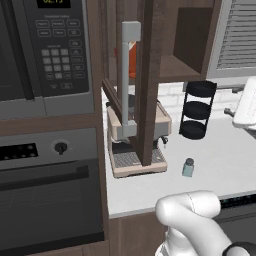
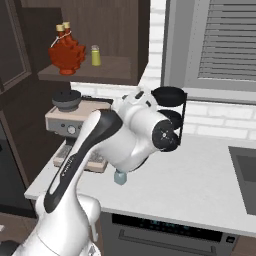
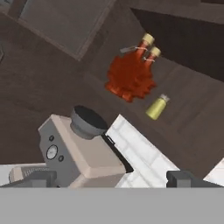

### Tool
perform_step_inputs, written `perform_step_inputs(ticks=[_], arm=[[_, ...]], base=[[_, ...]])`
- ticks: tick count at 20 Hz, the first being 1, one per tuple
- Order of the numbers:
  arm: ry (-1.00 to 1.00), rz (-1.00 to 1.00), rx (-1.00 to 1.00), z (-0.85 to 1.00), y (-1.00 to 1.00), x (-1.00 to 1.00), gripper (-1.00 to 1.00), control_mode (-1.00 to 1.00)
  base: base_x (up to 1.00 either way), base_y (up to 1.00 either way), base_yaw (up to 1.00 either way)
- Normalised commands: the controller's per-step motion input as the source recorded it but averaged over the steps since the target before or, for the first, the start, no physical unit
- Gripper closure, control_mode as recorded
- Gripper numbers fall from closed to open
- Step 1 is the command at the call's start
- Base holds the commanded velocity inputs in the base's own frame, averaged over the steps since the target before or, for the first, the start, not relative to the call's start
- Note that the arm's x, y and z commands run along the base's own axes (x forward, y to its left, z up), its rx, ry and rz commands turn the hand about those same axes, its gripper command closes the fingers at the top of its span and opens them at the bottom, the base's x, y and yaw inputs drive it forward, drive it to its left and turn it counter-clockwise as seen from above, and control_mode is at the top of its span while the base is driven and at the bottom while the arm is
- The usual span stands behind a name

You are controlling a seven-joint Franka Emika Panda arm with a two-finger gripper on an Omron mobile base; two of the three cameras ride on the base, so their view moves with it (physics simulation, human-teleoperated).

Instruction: Put the shaker and condiment bottle from the counter next to their counterparts in the cabinet.

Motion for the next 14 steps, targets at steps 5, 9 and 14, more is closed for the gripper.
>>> perform_step_inputs(ticks=[5,9,14], arm=[[0.00,-0.15,0.13,-1.00,-0.50,-0.05,-1.00,-1.00],[0.01,-0.02,0.00,-1.00,0.15,0.61,-1.00,-1.00],[0.31,0.01,-0.01,-1.00,0.10,0.87,-1.00,-1.00]], base=[[0.00,0.00,0.00],[0.00,0.00,0.00],[0.00,0.00,0.00]])
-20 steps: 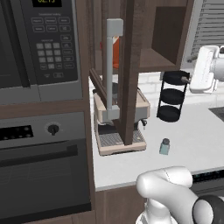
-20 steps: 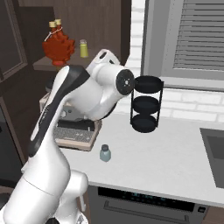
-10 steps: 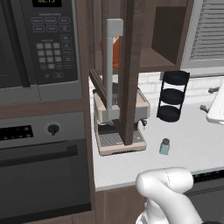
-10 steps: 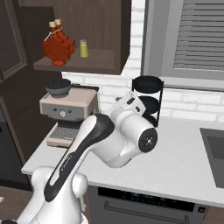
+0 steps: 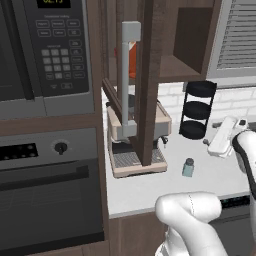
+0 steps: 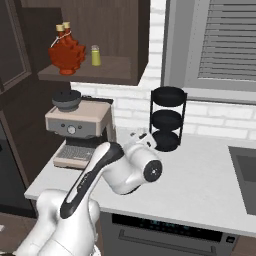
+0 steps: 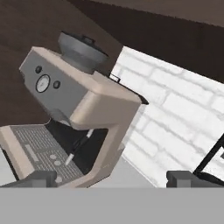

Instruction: Put the shaker and condiment bottle from the counter next to their counterparts in the cabinet.

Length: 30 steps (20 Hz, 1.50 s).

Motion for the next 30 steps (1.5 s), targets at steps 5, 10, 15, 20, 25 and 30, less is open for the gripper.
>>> perform_step_inputs(ticks=[5,10,15,20,25,30], arm=[[0.50,0.11,0.00,-1.00,-0.35,0.71,-1.00,-1.00],[0.10,0.10,0.00,-1.00,-0.82,0.19,-1.00,-1.00],[0.00,0.11,0.01,-0.44,-0.66,0.11,-1.00,-1.00],[-0.01,0.00,0.00,-0.35,0.00,0.00,-1.00,-1.00],[0.11,0.17,0.00,-0.31,0.02,0.16,-1.00,-1.00],[0.00,0.00,0.00,0.00,0.00,0.00,-1.00,-1.00]], base=[[0.00,0.00,0.00],[0.00,0.00,0.00],[0.00,0.00,0.00],[0.00,0.00,0.00],[0.00,0.00,0.00],[0.00,0.00,0.00]])
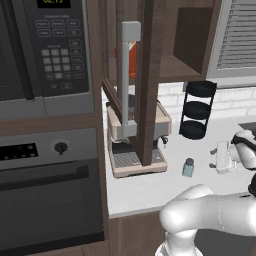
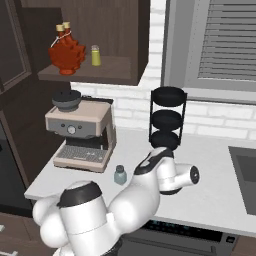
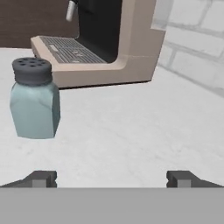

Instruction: Put the shaker and condiment bottle from the counter next to their counterparts in the cabinet.

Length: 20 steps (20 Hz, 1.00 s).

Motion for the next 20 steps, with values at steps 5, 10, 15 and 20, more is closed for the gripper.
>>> perform_step_inputs(ticks=[5,10,15,20], arm=[[0.00,0.02,0.01,0.00,0.00,-0.02,-1.00,-1.00],[-0.04,0.09,0.06,0.00,0.00,-0.16,-1.00,-1.00],[-0.05,0.07,0.17,0.00,0.00,-0.12,-1.00,-1.00],[-0.06,0.05,0.23,0.00,0.00,-0.15,-1.00,-1.00]], base=[[0.00,0.00,0.00],[0.00,0.00,0.00],[0.00,0.00,0.00],[0.00,0.00,0.00]])
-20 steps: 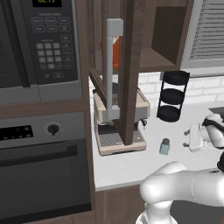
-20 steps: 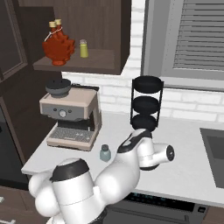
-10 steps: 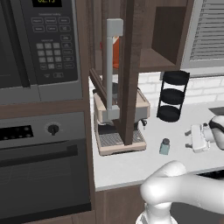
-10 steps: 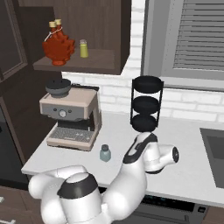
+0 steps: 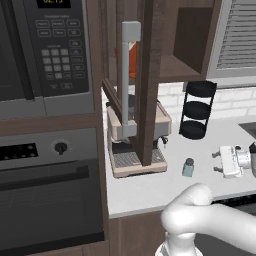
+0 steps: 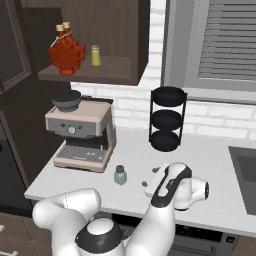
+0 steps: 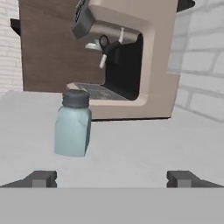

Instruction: Put the shaker and condiment bottle from the counter next to their counterparts in the cabinet.

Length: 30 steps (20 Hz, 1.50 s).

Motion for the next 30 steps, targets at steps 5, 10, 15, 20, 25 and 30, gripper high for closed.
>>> perform_step_inputs(ticks=[5,10,15,20,25,30], arm=[[0.00,0.03,0.01,0.00,0.03,-0.03,-1.00,-1.00],[0.00,0.07,0.00,0.03,0.10,-0.19,-1.00,-1.00],[0.02,0.06,0.00,0.24,0.31,-0.30,-1.00,-1.00],[0.08,0.04,-0.03,0.16,0.27,-0.31,-1.00,-1.00],[0.17,0.01,-0.08,0.07,0.36,-0.24,-1.00,-1.00],[0.03,0.00,-0.01,0.01,0.08,0.06,-1.00,-1.00]], base=[[0.00,0.00,0.00],[0.00,0.00,0.00],[0.00,0.00,0.00],[0.00,0.00,0.00],[0.00,0.00,0.00],[0.00,0.00,0.00]])
